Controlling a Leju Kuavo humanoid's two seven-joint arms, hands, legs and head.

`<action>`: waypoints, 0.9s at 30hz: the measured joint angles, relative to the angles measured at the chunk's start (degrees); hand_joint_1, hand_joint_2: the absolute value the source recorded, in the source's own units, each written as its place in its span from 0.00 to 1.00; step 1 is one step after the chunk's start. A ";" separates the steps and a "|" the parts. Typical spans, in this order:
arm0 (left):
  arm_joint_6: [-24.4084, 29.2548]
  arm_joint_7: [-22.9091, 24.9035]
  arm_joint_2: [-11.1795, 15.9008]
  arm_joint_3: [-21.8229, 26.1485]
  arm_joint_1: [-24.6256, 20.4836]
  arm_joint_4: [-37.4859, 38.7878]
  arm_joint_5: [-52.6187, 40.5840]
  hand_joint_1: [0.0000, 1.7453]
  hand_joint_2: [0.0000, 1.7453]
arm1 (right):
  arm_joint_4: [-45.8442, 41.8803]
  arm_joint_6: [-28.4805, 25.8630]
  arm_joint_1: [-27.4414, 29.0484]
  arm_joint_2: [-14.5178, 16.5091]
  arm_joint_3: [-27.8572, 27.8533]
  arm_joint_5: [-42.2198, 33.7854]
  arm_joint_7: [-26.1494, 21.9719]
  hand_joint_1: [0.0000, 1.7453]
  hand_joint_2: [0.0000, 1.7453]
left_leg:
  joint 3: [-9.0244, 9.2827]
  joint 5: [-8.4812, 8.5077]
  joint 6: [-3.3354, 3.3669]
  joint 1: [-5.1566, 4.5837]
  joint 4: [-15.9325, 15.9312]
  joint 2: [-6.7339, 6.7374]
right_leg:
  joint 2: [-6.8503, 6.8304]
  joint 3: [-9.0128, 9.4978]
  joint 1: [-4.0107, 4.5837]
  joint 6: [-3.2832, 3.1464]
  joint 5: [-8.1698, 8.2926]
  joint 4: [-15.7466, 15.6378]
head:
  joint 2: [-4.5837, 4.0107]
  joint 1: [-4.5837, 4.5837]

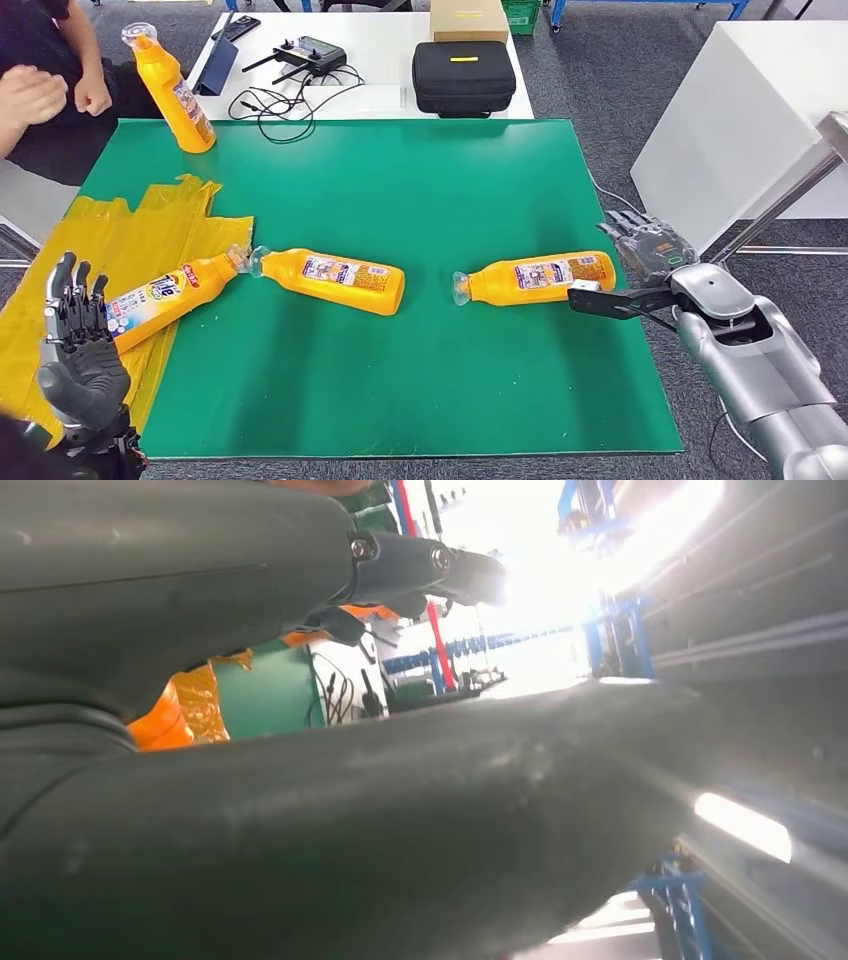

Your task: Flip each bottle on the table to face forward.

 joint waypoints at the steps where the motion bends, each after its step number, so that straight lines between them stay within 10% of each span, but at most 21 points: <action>1: -0.19 0.00 -0.05 0.26 -0.01 -0.09 0.00 0.00 0.00 | 0.18 0.26 0.02 -0.55 0.18 -0.56 -0.19 0.00 1.00 | 0.00 0.00 0.00 0.00 0.00 0.01 | 0.00 0.00 0.00 0.00 0.00 0.00 | 0.00 0.00; 27: 0.37 0.00 -0.10 0.52 -2.86 0.43 0.00 0.00 0.00 | 19.83 -8.56 -4.19 7.47 4.61 -2.69 1.83 0.00 1.00 | 0.04 0.00 0.00 0.04 -0.01 0.19 | 0.10 0.02 0.04 0.00 0.01 0.01 | 0.00 -0.01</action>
